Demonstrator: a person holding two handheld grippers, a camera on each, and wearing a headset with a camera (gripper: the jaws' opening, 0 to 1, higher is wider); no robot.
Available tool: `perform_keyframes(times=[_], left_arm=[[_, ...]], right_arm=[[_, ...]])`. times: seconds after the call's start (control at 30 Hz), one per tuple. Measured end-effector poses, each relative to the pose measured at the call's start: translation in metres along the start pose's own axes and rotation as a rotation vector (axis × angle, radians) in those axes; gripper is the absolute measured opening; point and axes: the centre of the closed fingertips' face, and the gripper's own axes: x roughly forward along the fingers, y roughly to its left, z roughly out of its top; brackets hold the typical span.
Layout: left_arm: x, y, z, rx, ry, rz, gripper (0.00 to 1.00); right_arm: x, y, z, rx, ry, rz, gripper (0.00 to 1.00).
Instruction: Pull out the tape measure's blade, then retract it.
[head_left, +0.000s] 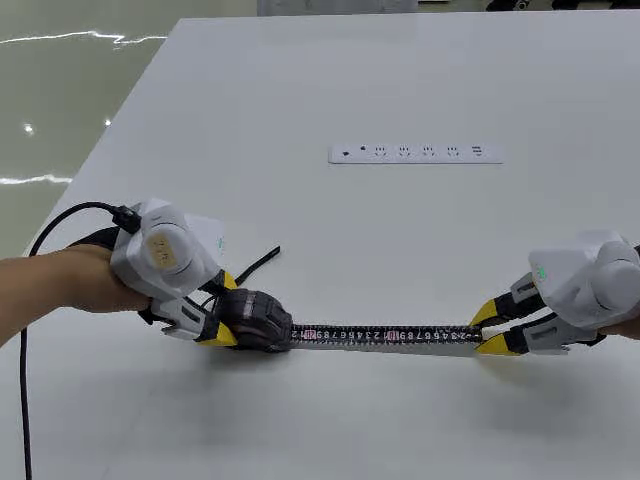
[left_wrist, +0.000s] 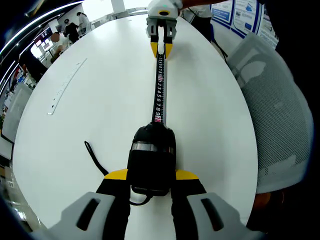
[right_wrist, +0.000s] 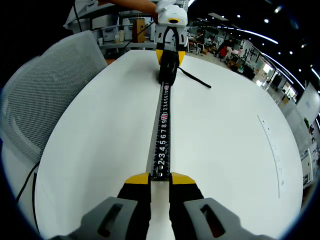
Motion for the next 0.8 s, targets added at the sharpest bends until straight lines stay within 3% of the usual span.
perform_keyframes(times=[0.8], left_arm=[[0.002, 0.002, 0.0, -0.001, 0.001, 0.002, 0.26]], right_arm=[[-0.002, -0.002, -0.01, 0.009, 0.013, -0.006, 0.11]])
